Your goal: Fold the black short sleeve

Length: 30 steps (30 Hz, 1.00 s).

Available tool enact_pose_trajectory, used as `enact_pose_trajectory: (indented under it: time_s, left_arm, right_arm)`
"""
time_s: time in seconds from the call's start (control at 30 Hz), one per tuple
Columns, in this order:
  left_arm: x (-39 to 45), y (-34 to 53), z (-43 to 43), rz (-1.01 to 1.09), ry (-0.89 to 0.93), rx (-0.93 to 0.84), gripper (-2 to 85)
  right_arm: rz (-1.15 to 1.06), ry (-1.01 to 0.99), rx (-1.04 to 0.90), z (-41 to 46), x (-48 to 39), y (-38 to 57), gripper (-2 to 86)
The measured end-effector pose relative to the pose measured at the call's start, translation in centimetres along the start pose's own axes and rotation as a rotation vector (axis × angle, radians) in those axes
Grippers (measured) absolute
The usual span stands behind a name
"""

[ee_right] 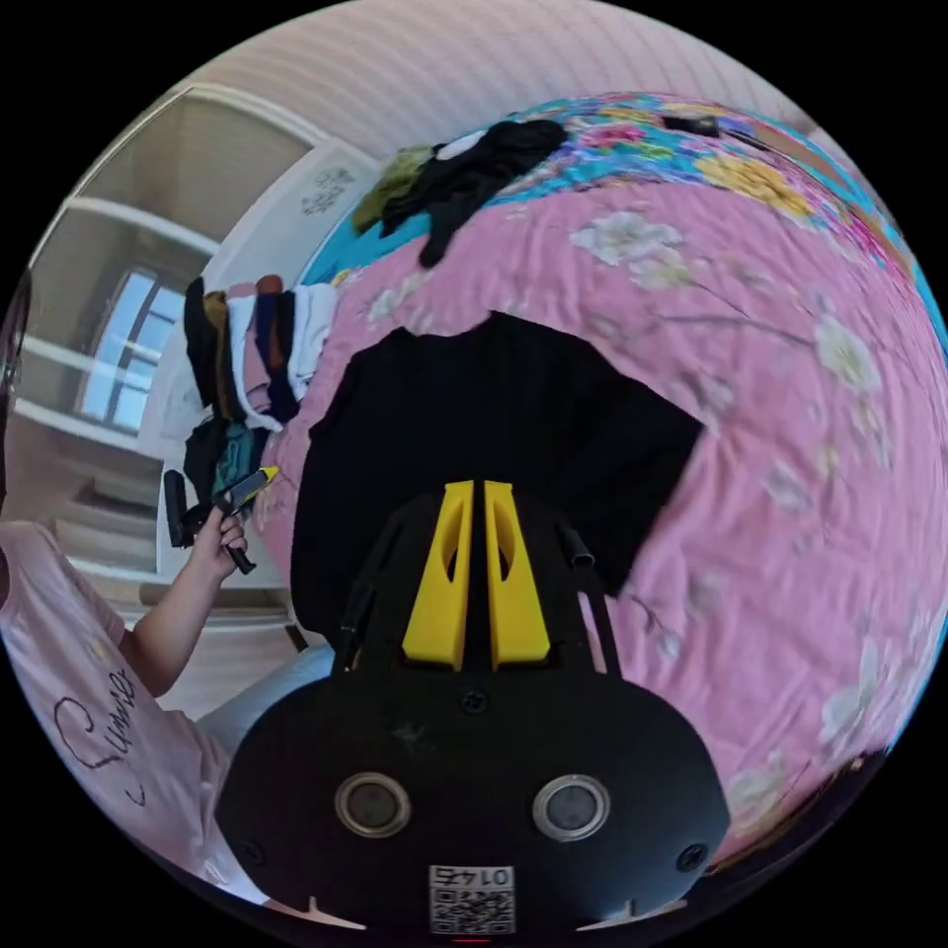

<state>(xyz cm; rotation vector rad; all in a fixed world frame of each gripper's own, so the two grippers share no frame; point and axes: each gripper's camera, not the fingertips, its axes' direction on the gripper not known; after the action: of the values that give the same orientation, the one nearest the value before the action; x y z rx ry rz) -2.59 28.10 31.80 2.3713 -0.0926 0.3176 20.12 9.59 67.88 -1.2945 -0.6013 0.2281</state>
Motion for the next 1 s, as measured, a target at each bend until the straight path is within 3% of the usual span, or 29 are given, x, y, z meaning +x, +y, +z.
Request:
enact_pose_trajectory:
  time_s: [0.1, 0.23, 0.43, 0.5, 0.83, 1.0]
  left_arm:
    - [-3.6, -0.4, -0.8, 0.009, 0.047, 0.051, 1.2]
    - [-5.6, -2.0, 0.0, 0.128, 0.008, 0.060, 5.1]
    - [-10.8, -4.2, 2.7, 0.061, 0.208, -0.034, 4.1]
    - [-12.4, -4.0, 3.0, 0.011, 0.196, -0.050, 0.2]
    - [-17.8, -1.9, -2.1, -0.045, 0.189, 0.117, -1.0]
    - [-20.4, -1.0, -2.0, -0.078, 0.178, 0.094, -1.0]
  right_arm:
    - [-0.239, -0.072, -0.036, 7.2, -8.3, -7.5, 3.3]
    - [-0.362, -0.195, -0.123, 16.6, -15.8, -14.5, 6.3]
    - [-0.593, 0.053, -0.243, 28.8, -23.9, -20.7, 7.3]
    - [-0.605, 0.089, -0.391, 33.6, -24.5, -22.1, 3.5]
    - [-0.808, 0.012, -0.298, 39.0, -31.9, -26.1, 0.4]
    - [-0.805, 0.094, -0.477, 45.4, -34.4, -27.7, 6.8]
